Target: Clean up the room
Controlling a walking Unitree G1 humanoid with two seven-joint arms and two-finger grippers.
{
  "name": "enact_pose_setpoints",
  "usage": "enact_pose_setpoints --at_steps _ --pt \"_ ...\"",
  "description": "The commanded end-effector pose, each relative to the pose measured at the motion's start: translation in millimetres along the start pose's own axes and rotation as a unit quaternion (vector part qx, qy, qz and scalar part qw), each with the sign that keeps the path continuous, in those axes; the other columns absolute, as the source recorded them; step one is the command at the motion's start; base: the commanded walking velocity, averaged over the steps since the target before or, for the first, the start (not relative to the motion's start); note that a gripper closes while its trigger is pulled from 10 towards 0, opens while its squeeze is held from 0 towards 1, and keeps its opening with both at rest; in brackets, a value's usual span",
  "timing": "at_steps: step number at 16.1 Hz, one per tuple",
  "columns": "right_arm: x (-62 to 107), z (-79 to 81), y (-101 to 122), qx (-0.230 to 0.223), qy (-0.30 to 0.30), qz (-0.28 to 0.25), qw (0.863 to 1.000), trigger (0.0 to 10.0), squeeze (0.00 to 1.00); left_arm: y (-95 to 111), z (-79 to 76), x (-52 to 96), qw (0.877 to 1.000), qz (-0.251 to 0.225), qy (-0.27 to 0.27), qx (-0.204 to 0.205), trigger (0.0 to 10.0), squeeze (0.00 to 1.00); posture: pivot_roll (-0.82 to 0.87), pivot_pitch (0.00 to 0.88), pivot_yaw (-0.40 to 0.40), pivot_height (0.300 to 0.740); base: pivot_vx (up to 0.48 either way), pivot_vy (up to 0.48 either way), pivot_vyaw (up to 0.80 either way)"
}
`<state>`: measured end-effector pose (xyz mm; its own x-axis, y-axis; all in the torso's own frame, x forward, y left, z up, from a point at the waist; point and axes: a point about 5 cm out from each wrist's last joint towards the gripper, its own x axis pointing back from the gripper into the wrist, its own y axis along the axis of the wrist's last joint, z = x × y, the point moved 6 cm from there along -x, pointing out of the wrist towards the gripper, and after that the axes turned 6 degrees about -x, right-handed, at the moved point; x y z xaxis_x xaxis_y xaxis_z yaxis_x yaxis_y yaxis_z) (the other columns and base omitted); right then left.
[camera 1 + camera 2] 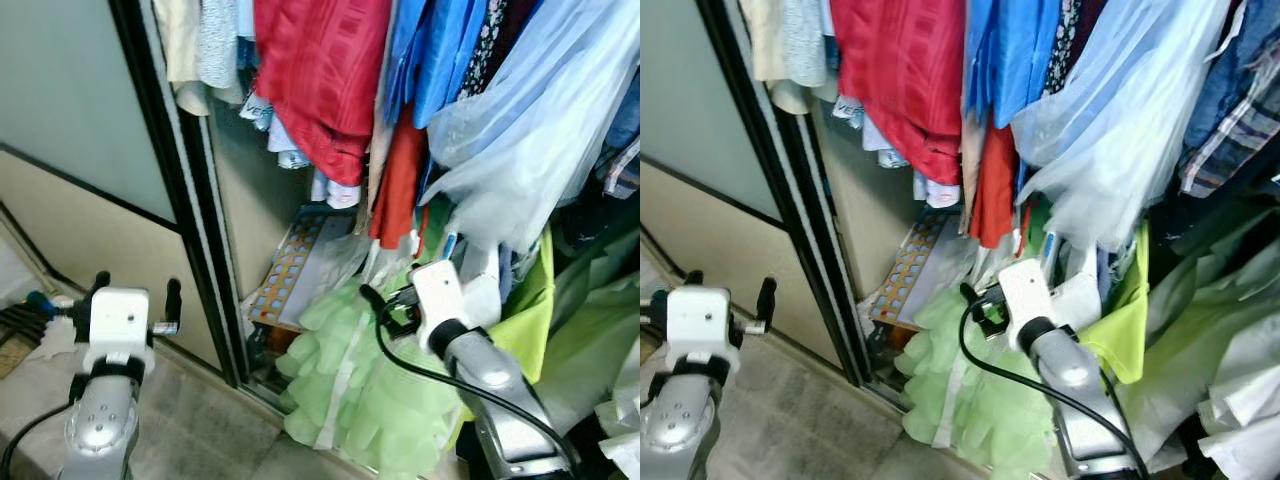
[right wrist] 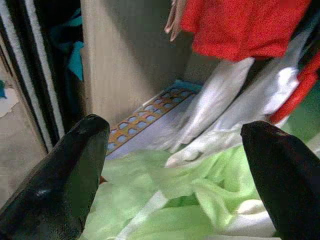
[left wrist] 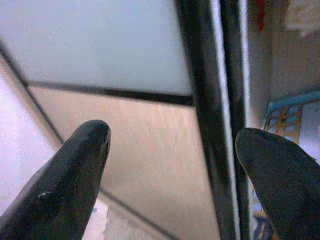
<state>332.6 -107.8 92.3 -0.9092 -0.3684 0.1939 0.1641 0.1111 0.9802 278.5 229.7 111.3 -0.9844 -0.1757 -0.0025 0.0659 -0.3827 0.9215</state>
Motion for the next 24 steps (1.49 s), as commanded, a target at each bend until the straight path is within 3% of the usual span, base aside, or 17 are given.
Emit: enact_pose_setpoints --at_steps 1,5,7,10,13,20,24 --pt "-1.9 -8.0 4.7 0.002 -0.014 -0.007 1.000 10.0 0.00 -0.1 2.1 5.8 1.000 0.006 0.008 -0.004 10.0 0.00 -0.08 0.000 -0.024 0.740 0.000 0.000 0.00" --pt "0.5 -31.0 2.0 -0.009 -0.068 -0.011 0.998 10.0 0.00 -9.4 2.0 17.7 0.999 0.032 0.007 0.007 10.0 0.00 -0.07 0.000 -0.020 0.740 0.000 0.000 0.20" --pt "-0.1 -28.5 7.5 0.008 -0.054 -0.020 0.998 10.0 0.00 -12.2 0.4 20.1 0.999 0.039 0.004 0.006 10.0 0.00 -0.08 0.000 -0.007 0.740 0.000 0.000 0.80" --pt "5.6 -36.0 4.3 -0.008 -0.073 -0.018 0.997 10.0 0.00 -16.3 -2.4 20.1 0.999 0.049 -0.003 0.008 10.0 0.00 -0.09 0.000 -0.010 0.740 0.000 0.000 0.80" --pt "1.7 -27.1 9.5 -0.007 -0.051 -0.022 0.998 10.0 0.00 -13.1 -8.2 15.2 0.999 0.044 -0.006 0.012 10.0 0.00 -0.11 0.000 -0.019 0.740 0.000 0.000 0.80" --pt "-6.5 -29.2 23.0 -0.011 -0.050 -0.040 0.998 10.0 0.00 -0.7 -14.0 1.7 1.000 0.023 -0.012 0.007 10.0 0.00 -0.10 0.000 -0.012 0.740 0.000 0.000 0.80" --pt "-10.7 -23.9 23.5 -0.015 -0.037 -0.035 0.999 10.0 0.00 -0.3 -8.8 7.7 1.000 0.027 0.007 0.006 10.0 0.00 -0.08 0.000 -0.036 0.740 0.000 0.000 0.56"
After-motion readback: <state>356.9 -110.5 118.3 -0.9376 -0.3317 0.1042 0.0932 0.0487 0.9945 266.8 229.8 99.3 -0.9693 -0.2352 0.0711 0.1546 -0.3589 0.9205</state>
